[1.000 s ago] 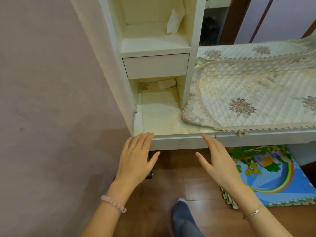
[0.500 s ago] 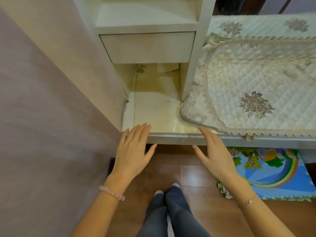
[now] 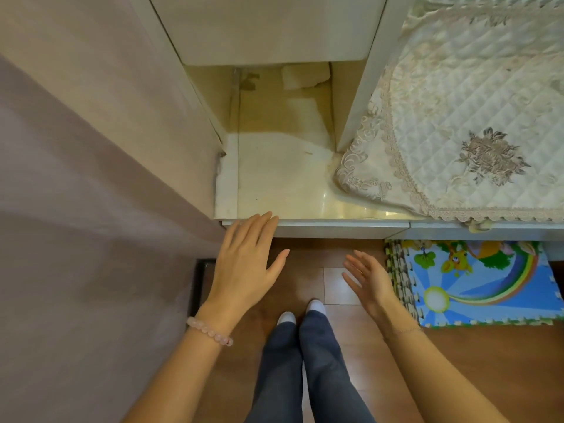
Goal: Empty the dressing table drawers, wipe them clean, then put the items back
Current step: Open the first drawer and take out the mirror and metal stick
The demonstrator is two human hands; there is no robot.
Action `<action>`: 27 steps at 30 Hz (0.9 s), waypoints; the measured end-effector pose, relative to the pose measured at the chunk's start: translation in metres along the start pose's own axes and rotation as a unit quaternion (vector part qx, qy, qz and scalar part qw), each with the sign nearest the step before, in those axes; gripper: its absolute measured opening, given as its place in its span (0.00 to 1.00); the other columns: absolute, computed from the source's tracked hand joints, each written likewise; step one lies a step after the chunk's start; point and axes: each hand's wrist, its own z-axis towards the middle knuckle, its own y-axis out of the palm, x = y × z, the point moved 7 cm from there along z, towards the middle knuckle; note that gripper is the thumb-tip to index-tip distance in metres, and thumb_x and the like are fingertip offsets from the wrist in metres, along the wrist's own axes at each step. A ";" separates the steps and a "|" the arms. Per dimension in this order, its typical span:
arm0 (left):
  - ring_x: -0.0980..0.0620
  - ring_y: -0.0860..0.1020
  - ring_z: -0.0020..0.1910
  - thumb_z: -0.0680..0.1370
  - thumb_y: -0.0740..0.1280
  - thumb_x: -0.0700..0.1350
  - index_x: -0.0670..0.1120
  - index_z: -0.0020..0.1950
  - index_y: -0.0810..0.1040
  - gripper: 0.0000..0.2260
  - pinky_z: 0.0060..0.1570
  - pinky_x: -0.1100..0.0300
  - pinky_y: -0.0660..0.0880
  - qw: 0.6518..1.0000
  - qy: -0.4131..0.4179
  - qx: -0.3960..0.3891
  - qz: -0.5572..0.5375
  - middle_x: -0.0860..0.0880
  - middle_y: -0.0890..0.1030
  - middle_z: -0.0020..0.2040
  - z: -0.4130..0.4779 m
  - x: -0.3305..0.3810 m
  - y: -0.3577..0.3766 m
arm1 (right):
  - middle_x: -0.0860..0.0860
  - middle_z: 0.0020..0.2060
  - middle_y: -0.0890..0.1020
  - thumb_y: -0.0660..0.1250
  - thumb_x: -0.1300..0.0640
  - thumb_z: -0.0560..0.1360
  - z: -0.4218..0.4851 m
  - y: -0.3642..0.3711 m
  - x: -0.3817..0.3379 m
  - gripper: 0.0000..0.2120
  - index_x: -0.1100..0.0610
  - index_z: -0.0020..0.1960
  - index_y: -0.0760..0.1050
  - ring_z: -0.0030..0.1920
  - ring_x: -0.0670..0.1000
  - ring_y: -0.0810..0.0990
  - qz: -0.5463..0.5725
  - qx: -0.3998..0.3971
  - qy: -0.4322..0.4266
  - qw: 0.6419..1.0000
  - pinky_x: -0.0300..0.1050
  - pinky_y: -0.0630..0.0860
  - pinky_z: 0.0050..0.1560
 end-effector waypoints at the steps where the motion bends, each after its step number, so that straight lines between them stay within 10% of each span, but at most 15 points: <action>1: 0.46 0.72 0.66 0.77 0.55 0.56 0.43 0.68 0.71 0.25 0.67 0.49 0.64 1.000 -0.001 -0.001 0.000 0.45 0.74 0.67 -0.001 -0.002 0.003 | 0.56 0.63 0.75 0.56 0.54 0.80 0.008 0.000 0.008 0.16 0.57 0.66 0.68 0.62 0.54 0.74 0.059 -0.003 0.032 0.998 0.50 0.71 0.61; 10: 0.46 0.70 0.67 0.77 0.56 0.56 0.42 0.69 0.70 0.25 0.68 0.47 0.64 1.000 0.000 0.010 -0.009 0.45 0.73 0.68 0.011 -0.019 0.021 | 0.58 0.67 0.71 0.49 0.46 0.81 0.052 0.020 0.020 0.25 0.59 0.69 0.66 0.68 0.56 0.69 0.316 0.028 0.084 0.945 0.55 0.64 0.68; 27: 0.49 0.64 0.71 0.79 0.57 0.55 0.42 0.71 0.67 0.25 0.72 0.52 0.57 0.996 0.031 0.018 -0.085 0.45 0.67 0.72 0.022 -0.055 0.038 | 0.57 0.70 0.68 0.48 0.45 0.80 0.068 0.024 0.024 0.26 0.59 0.72 0.62 0.70 0.55 0.67 0.361 0.029 0.070 0.929 0.58 0.60 0.71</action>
